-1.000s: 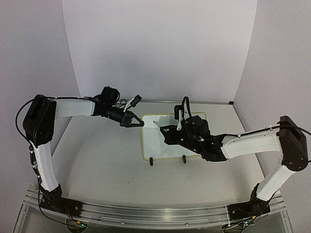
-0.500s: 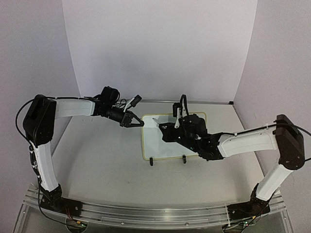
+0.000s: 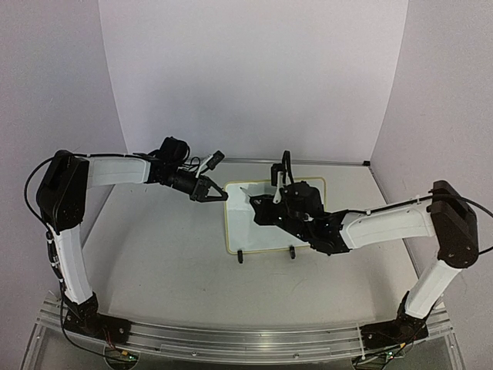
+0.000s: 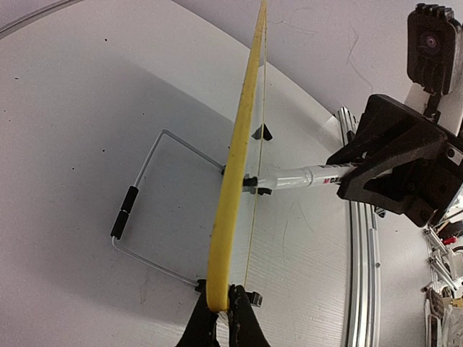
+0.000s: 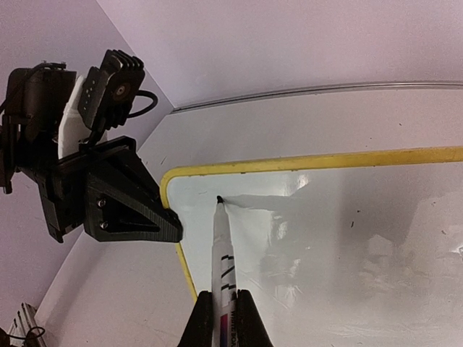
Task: Write a sentence on the whiteboard
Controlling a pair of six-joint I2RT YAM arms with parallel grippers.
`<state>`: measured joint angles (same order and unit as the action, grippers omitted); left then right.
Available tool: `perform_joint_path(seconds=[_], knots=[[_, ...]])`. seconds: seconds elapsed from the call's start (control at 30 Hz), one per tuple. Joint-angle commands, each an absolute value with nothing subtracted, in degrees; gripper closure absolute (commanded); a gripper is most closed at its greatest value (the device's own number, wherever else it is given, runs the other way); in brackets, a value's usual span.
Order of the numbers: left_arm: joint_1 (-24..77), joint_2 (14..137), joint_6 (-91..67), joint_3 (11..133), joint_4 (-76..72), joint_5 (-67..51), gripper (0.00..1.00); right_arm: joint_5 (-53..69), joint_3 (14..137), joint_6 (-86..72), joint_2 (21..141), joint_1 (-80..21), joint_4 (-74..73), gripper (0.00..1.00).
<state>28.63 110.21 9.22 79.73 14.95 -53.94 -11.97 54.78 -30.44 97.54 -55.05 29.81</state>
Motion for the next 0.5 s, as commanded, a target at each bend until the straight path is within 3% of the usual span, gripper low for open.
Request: perform_joint_path(seconds=[0.0, 0.47], knots=[[29.6, 108.8, 15.1, 80.2, 18.3, -49.8, 1.0, -13.3, 57.5, -30.4, 100.2, -54.6, 27.5, 1.0], [29.6, 108.4, 15.2, 80.2, 18.5, -49.4, 1.0, -9.1, 57.5, -31.7, 102.9, -54.5, 26.2, 1.0]])
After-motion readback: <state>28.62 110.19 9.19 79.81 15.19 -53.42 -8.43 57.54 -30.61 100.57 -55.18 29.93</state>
